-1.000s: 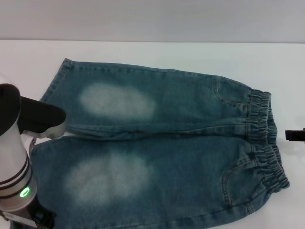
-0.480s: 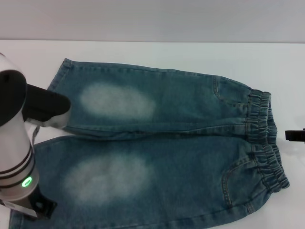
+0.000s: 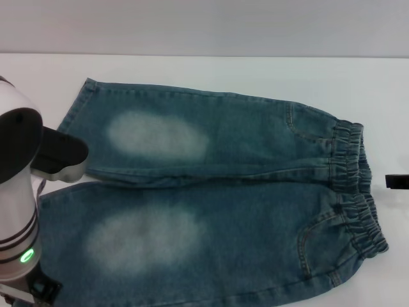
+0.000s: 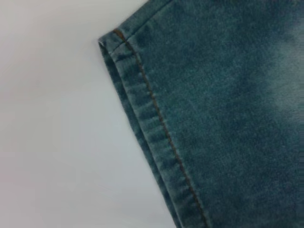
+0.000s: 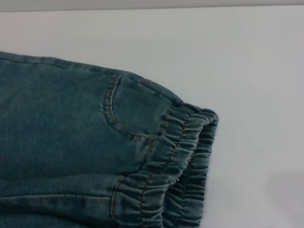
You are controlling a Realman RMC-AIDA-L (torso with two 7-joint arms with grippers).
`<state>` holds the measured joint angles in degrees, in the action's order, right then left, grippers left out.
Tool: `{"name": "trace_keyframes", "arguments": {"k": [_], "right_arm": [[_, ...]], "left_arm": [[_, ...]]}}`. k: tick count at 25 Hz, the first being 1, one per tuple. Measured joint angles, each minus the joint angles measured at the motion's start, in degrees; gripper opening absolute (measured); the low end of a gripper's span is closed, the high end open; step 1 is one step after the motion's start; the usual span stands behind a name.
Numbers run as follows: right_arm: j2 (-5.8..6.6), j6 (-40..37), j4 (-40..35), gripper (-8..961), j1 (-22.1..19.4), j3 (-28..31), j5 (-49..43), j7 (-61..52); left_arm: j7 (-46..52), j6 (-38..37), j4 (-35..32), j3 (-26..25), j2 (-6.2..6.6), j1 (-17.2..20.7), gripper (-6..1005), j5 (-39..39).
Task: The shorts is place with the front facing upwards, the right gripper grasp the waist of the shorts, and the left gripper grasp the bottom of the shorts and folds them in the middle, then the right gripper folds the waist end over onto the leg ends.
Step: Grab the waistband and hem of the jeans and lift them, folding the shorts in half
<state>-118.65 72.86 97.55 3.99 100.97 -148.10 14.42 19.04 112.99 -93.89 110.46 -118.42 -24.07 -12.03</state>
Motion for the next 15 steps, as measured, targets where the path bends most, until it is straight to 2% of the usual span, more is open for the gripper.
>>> {"name": "trace_keyframes", "arguments": {"k": [2, 7, 13, 15], "right_arm": [[0.00, 0.00, 0.00, 576, 0.06, 0.01, 0.00, 0.00], [0.00, 0.00, 0.05, 576, 0.21, 0.01, 0.00, 0.00], [0.00, 0.00, 0.09, 576, 0.23, 0.01, 0.00, 0.00], [0.00, 0.00, 0.07, 576, 0.23, 0.01, 0.00, 0.00]], "left_arm": [[0.21, 0.07, -0.44, 0.09, 0.00, 0.00, 214, -0.26], [0.27, -0.01, -0.84, 0.19, 0.01, -0.01, 462, -0.36], [0.20, -0.09, -0.64, 0.20, 0.04, 0.20, 697, -0.41], [0.10, -0.12, -0.45, 0.20, 0.04, 0.37, 710, -0.72]]}}
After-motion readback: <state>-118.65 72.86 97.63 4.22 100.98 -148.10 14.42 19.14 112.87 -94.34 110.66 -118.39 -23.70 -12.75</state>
